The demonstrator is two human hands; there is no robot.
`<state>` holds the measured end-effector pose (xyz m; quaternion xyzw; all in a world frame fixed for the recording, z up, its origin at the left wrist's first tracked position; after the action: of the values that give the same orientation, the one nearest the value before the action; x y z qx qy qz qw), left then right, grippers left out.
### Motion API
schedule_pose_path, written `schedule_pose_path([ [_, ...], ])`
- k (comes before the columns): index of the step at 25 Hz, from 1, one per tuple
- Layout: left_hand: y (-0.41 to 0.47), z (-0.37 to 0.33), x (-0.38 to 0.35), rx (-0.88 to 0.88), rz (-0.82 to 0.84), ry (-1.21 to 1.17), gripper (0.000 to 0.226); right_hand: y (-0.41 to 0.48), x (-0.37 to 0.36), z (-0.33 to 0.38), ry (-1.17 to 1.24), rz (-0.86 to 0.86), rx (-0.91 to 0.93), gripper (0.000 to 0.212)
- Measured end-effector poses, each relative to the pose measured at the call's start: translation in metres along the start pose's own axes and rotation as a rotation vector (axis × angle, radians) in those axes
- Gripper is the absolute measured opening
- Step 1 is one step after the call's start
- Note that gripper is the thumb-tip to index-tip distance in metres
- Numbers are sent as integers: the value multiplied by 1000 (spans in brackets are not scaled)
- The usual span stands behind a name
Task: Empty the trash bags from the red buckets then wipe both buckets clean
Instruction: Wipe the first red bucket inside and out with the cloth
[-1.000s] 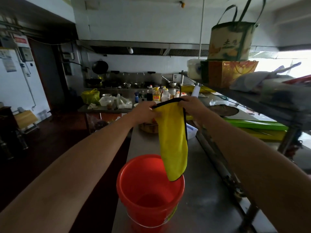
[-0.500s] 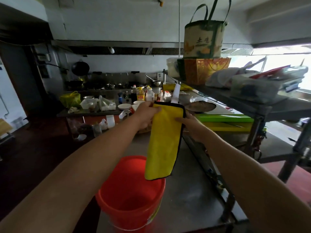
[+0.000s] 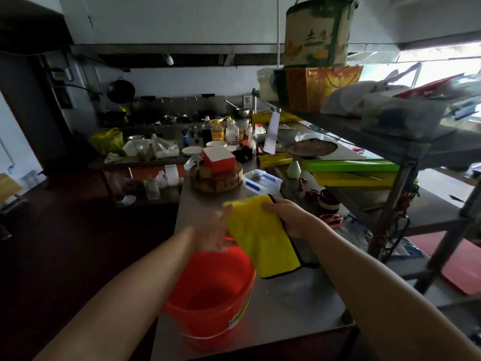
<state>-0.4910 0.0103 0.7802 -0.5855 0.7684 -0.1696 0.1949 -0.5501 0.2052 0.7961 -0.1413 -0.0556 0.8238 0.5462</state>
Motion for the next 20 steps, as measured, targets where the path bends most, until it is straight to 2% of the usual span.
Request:
schedule_pose_path([
  [2,13,32,-4,-48,-39,-59,42,1,7,-4,-69,-61,-60,24],
  [4,22,34,-3,-163,-177,-200,56,1,18,-13,-160,-116,-159,32],
  [6,28,29,-2,-204,-247,-194,57,-1,28,-22,-220,-194,-215,41],
  [8,32,25,-1,-242,-235,-29,51,0,34,-22,-223,-231,-159,52],
  [10,29,16,3,-293,-257,220,52,-2,32,-20,-261,-161,-96,65],
  [12,24,-1,5,-374,-347,562,50,-4,27,-18,-444,-60,-94,60],
  [14,22,-16,4,-432,-437,812,33,-2,25,-11,-795,-51,-35,43],
  [15,21,-20,5,-446,-473,864,23,-1,21,-7,-985,-68,14,35],
  [17,19,-26,12,-459,-532,957,17,2,10,0,-1275,-136,99,34],
  [20,7,-33,27,-478,-579,1078,21,10,-6,11,-1368,-255,252,33],
])
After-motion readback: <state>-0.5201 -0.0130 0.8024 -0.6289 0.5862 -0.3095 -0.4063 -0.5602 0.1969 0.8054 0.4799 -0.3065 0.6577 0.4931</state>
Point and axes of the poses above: each hand's wrist, its own y-axis towards the middle knuckle, its own x-axis out of the back of the hand, z = x × y, the point moved 6 cm from there along y, towards the middle knuckle
